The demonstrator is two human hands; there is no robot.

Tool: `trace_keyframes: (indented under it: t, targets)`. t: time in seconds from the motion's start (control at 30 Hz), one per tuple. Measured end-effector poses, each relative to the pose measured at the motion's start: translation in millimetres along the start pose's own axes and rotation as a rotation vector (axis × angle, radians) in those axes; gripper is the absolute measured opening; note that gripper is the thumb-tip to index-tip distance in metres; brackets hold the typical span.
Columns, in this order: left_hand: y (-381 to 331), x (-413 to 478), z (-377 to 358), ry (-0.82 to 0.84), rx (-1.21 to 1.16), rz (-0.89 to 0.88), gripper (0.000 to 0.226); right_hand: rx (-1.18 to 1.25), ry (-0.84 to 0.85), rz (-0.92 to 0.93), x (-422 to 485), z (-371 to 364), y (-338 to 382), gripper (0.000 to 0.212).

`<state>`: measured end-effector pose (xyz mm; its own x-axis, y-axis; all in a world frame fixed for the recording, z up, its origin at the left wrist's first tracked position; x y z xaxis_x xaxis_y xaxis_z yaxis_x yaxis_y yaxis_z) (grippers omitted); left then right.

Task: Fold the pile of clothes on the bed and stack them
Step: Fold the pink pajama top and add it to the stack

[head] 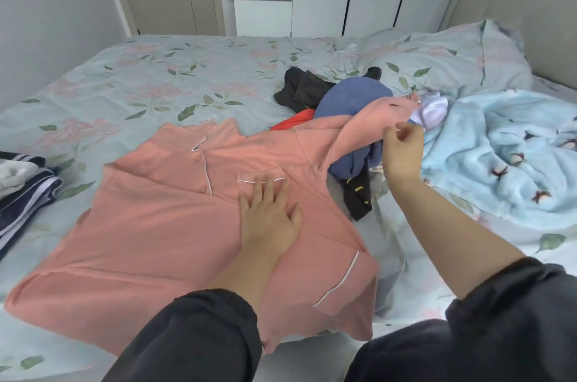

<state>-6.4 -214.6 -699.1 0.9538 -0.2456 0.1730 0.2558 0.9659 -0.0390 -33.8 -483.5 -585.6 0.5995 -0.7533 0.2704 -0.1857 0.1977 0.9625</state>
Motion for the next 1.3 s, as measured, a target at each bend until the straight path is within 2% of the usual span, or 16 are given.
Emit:
trace_keyframes:
  t: [0.1,0.17,0.23,0.3,0.37,0.47,0.53,0.6,0.63,0.7,0.77,0.87,0.93,1.03,1.17,1.3]
  targets:
    - [3.2,4.1,-1.5,-0.021,-0.005,0.017,0.063,-0.253,-0.002,0.088,51.7,3.5,16.5,0.05]
    - [1.6,6.7,-0.1,-0.042,-0.001,0.005,0.063,-0.483,0.143,0.174,77.2,-11.9,23.9,0.066]
    - [-3.1,8.2,3.6,-0.071,-0.005,-0.031,0.063,-0.762,0.351,0.24,89.3,-32.4,17.6,0.069]
    - [-9.5,9.2,7.2,-0.095,-0.001,-0.086,0.063,-1.017,0.532,0.436,87.9,-52.0,14.7,0.052]
    - [-15.3,9.1,9.6,-0.108,0.003,-0.143,0.064,-1.127,0.587,0.673,75.4,-57.4,25.6,0.026]
    - [-21.5,8.0,12.5,-0.124,-0.003,-0.202,0.065,-1.043,0.573,0.984,42.4,-35.2,42.2,0.006]
    - [-25.1,7.5,12.4,-0.119,0.0,-0.236,0.065,-1.065,0.663,1.02,24.1,-16.1,15.8,0.008]
    - [-27.9,7.8,10.2,-0.098,0.006,-0.266,0.065,-1.091,0.732,0.795,25.7,7.6,-25.7,0.02]
    - [-28.4,8.4,8.7,-0.084,0.003,-0.272,0.065,-1.07,0.704,0.642,32.8,21.6,-40.1,0.026]
    - [-28.4,9.6,6.4,-0.064,0.002,-0.272,0.064,-0.918,0.533,0.368,52.5,46.4,-49.9,0.024]
    - [-28.8,9.8,6.1,-0.061,0.007,-0.272,0.063,-0.804,0.335,0.241,71.2,59.3,-46.8,0.016]
    - [-28.6,9.5,7.2,-0.067,-0.016,-0.269,0.062,-0.667,0.103,0.113,96.7,71.8,-41.3,0.022]
    - [-28.3,9.7,7.7,-0.072,-0.018,-0.267,0.062,-0.55,0.057,-0.078,113.9,75.7,-56.5,0.024]
    - [-28.4,9.3,7.6,-0.076,-0.011,-0.263,0.061,-0.329,0.066,-0.376,121.1,70.2,-83.6,0.012]
    - [-27.8,9.4,7.6,-0.077,-0.039,-0.264,0.061,-0.085,0.079,-0.546,114.7,56.0,-106.3,0.018]
    - [-29.0,9.9,6.8,-0.078,-0.023,-0.266,0.06,0.258,-0.042,-0.509,119.2,72.5,-75.5,0.005]
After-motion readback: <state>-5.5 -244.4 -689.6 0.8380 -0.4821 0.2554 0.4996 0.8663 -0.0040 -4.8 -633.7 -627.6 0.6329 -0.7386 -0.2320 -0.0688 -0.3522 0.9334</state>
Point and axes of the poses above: each hand's wrist, its own x-axis towards the middle knuckle, its own z-axis out of the back of the hand, y = z × x, the point moved 10 cm from there along x, towards the middle knuckle, and after that the axes turned 9 degrees about x, right-handed, at the moved point
